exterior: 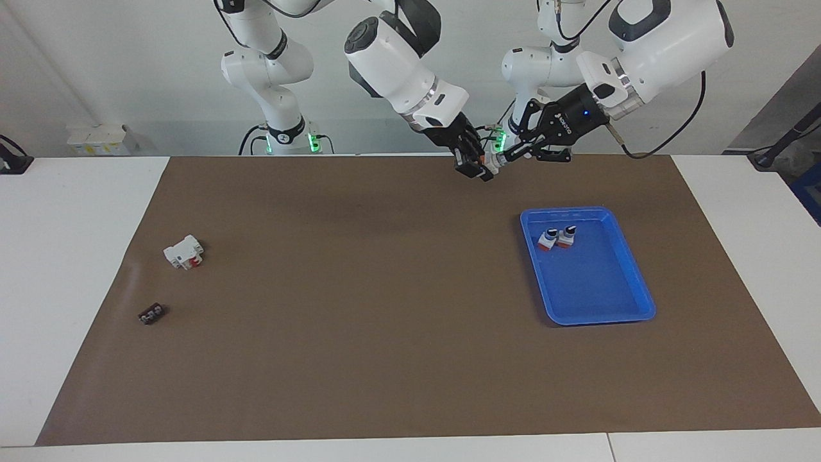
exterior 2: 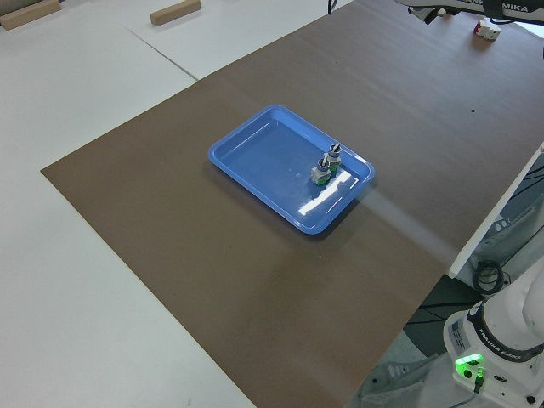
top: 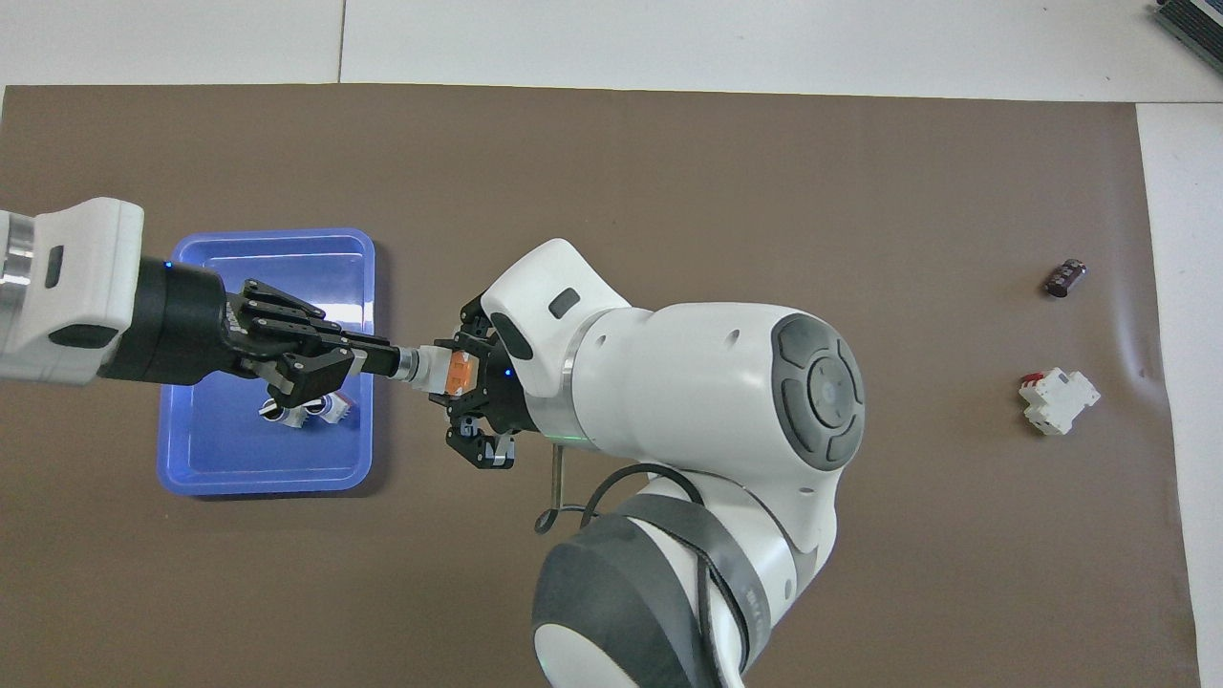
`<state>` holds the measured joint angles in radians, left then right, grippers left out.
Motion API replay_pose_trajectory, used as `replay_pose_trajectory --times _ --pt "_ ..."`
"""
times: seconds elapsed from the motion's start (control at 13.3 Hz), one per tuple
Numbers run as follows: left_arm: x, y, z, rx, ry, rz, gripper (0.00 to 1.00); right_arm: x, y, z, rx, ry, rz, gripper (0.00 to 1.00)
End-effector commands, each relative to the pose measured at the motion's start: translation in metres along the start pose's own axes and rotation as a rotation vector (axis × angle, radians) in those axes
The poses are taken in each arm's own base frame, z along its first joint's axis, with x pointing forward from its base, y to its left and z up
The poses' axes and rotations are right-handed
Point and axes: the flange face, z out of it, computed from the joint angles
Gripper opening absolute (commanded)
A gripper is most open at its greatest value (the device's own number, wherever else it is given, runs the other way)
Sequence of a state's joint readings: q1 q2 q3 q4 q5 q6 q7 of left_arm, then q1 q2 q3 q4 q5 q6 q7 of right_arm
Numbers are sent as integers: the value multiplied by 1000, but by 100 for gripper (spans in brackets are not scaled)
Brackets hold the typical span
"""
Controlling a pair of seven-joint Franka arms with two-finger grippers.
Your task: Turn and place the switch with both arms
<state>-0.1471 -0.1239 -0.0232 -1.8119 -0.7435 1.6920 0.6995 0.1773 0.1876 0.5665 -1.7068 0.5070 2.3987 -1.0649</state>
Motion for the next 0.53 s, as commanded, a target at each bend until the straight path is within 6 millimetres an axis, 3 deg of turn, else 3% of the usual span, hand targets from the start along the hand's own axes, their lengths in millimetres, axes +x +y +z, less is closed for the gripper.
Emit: replay_pose_trajectory --times 0.0,0.45 --pt "-24 -11 -30 38 11 146 0 -17 3 -9 -6 -24 18 0" --pt "-27 -11 -27 44 -2 410 0 -19 8 -15 -18 -24 23 0"
